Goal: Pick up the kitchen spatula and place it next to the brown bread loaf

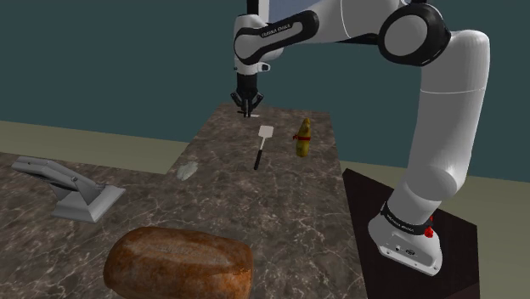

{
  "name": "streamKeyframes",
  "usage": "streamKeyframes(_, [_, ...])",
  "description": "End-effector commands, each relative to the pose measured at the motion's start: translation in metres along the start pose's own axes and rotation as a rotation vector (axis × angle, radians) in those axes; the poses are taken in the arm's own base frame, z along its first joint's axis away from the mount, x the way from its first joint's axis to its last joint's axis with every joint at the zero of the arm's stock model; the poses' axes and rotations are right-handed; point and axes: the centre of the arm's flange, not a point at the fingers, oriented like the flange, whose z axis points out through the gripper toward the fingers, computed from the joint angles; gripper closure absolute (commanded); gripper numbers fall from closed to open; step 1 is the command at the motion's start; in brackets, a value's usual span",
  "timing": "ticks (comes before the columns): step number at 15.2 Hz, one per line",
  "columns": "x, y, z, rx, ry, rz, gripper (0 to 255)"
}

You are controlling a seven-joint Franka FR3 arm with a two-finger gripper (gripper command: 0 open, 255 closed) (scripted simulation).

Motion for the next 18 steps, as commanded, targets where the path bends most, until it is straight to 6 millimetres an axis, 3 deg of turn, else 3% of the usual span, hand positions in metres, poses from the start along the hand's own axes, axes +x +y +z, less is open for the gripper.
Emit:
streamKeyframes(1, [-0.002, 0.0, -0.011, 0.0, 0.0, 0.0, 255])
streamKeyframes(18, [-0.008, 0.0, -0.1, 0.0, 0.0, 0.0, 255])
